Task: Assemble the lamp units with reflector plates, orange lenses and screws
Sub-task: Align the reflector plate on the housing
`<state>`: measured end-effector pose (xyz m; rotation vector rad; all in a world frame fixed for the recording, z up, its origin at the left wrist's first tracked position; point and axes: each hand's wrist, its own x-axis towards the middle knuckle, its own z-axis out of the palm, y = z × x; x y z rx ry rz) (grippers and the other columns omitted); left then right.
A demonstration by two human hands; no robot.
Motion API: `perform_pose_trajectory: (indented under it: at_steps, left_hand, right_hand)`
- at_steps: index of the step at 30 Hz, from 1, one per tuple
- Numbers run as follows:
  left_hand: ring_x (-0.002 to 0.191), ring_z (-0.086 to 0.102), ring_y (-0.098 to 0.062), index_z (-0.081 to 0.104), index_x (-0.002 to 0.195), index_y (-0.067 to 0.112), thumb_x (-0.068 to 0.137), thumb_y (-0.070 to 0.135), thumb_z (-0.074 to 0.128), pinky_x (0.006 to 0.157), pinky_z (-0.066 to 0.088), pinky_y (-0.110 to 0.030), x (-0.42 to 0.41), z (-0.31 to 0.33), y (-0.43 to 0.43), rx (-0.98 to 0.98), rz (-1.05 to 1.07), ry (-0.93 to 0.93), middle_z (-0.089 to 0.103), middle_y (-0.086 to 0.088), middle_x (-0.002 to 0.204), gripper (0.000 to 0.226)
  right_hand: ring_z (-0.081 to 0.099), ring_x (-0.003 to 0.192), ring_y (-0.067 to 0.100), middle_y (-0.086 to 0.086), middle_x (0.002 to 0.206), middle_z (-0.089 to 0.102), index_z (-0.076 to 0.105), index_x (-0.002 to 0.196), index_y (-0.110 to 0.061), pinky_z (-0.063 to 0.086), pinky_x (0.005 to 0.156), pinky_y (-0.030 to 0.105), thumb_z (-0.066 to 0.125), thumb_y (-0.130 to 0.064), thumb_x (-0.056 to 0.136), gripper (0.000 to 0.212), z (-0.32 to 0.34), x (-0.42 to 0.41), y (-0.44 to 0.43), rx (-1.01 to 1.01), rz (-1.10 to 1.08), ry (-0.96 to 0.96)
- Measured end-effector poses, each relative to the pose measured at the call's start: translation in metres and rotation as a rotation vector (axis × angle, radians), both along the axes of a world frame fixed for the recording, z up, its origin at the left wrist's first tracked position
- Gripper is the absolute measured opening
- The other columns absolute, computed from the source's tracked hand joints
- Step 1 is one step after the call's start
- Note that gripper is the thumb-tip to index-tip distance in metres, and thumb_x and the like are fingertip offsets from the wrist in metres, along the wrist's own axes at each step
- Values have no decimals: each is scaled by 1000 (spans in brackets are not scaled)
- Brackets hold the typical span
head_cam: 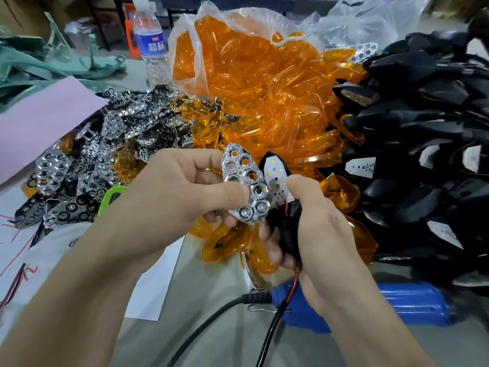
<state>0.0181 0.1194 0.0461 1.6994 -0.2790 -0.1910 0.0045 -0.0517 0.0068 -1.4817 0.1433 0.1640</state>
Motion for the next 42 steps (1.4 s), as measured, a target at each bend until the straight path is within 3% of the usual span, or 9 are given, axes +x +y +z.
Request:
perform_pose_trajectory:
  at_steps: [2,5,10,16,21,26,34,38,42]
  left_hand:
    - [51,66,-14,80,78,19,68,21,82,47,45,-16,0,0,0,11,-1,5,73,-13,68,11]
    - [50,66,-16,79,80,16,67,23,83,48,47,-18,-3,0,-5,20,-10,14,74,-14,69,15]
    - [52,62,-10,77,65,23,60,35,95,51,47,-17,-9,-5,-22,17,114,-94,69,2,59,23]
    - [48,61,-4,80,66,32,61,34,89,48,48,-18,-13,-8,-29,-10,220,-147,71,5,59,10]
    - [47,65,-11,78,79,22,52,39,88,48,54,-28,-12,-11,-29,-30,307,-159,74,-2,61,33]
    - [47,67,-12,79,73,21,50,39,85,46,53,-21,-8,-14,-30,-70,314,-142,74,-2,60,30]
    - [50,68,-5,69,87,29,66,33,94,50,56,-24,-12,-17,-32,165,404,-227,73,12,61,33]
    - [51,64,-1,67,97,37,66,43,96,52,46,-19,-11,-20,-30,301,441,-287,71,19,63,42]
    - [58,65,-3,67,107,55,64,54,82,56,50,-23,-7,-22,-28,275,361,-275,72,15,73,46]
  right_hand:
    - [48,38,18,8,55,62,66,65,-12,35,36,19,41,-70,81,65,-3,-11,-1,93,-23,12]
    - [50,45,15,4,58,62,64,76,-9,36,39,23,28,-79,86,80,-9,-16,-2,55,-3,-69]
    - [51,48,14,4,63,66,70,83,-13,37,40,22,25,-82,90,83,-10,-17,1,94,12,-71]
    - [51,48,17,10,64,63,67,81,-7,37,41,24,31,-80,79,81,-9,-17,1,105,0,-52]
    - [51,49,18,13,65,63,65,76,-6,37,40,23,29,-80,81,82,-9,-17,1,97,-8,-59]
    - [52,50,17,11,69,65,65,83,-7,37,40,23,28,-82,86,84,-9,-17,2,111,-3,-70]
    - [53,48,16,9,66,66,66,80,-6,38,39,22,31,-81,81,83,-10,-17,0,135,-25,-39]
    - [53,46,15,5,64,66,73,84,-21,38,39,22,29,-81,88,74,-9,-16,1,108,-33,-69]
    - [51,43,14,6,61,65,73,81,-25,36,38,22,35,-73,89,62,-9,-15,0,83,-17,-82]
